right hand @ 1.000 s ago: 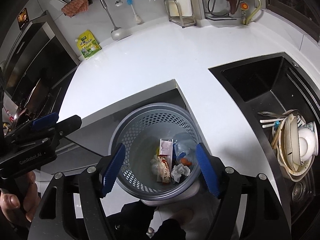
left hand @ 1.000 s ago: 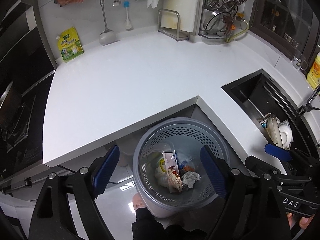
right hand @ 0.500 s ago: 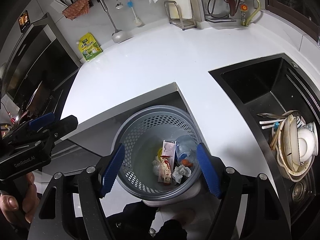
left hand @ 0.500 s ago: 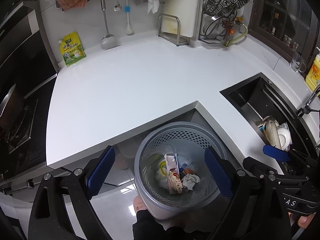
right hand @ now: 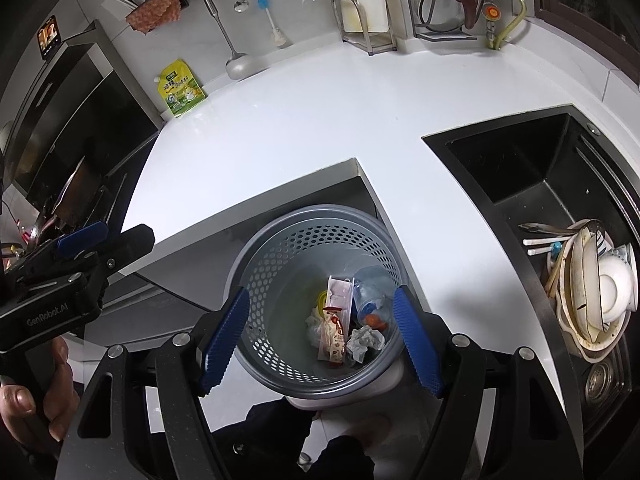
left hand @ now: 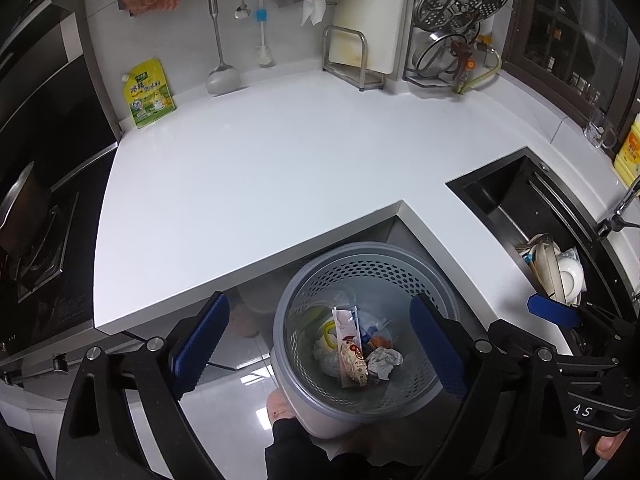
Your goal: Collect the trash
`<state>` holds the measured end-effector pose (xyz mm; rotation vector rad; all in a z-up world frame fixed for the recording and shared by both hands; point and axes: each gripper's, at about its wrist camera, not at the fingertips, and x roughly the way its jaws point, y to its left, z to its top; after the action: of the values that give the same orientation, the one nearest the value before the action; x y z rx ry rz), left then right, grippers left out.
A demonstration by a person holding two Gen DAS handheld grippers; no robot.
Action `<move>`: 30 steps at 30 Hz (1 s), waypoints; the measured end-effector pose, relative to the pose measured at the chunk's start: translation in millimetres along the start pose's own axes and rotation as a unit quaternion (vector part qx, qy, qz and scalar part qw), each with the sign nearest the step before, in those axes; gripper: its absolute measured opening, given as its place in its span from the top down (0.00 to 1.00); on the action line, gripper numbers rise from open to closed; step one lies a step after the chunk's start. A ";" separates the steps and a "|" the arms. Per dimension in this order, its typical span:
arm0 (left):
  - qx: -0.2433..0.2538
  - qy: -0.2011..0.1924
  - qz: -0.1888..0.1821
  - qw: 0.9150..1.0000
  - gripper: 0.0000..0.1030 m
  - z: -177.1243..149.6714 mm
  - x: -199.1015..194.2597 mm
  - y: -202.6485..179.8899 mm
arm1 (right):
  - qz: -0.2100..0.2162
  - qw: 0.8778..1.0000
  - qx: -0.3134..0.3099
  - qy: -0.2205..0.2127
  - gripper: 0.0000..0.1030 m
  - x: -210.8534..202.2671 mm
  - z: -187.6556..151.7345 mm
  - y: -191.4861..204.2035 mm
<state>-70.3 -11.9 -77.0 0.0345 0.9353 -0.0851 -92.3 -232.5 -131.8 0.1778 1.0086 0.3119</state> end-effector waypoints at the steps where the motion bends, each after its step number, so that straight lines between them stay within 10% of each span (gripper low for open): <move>1: -0.001 0.000 0.000 1.000 0.13 -0.2 -0.1 0.4 | 0.000 1.000 0.000 0.001 0.31 0.6 -0.3 0.0; 30: -0.003 0.004 -0.004 1.000 0.13 -0.2 3.3 -0.7 | -0.002 1.000 -0.010 0.000 0.31 -3.5 2.2 2.8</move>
<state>-68.5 -12.8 -79.7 0.0267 0.9447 -0.0891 -92.7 -231.0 -127.1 0.1572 1.0056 0.3188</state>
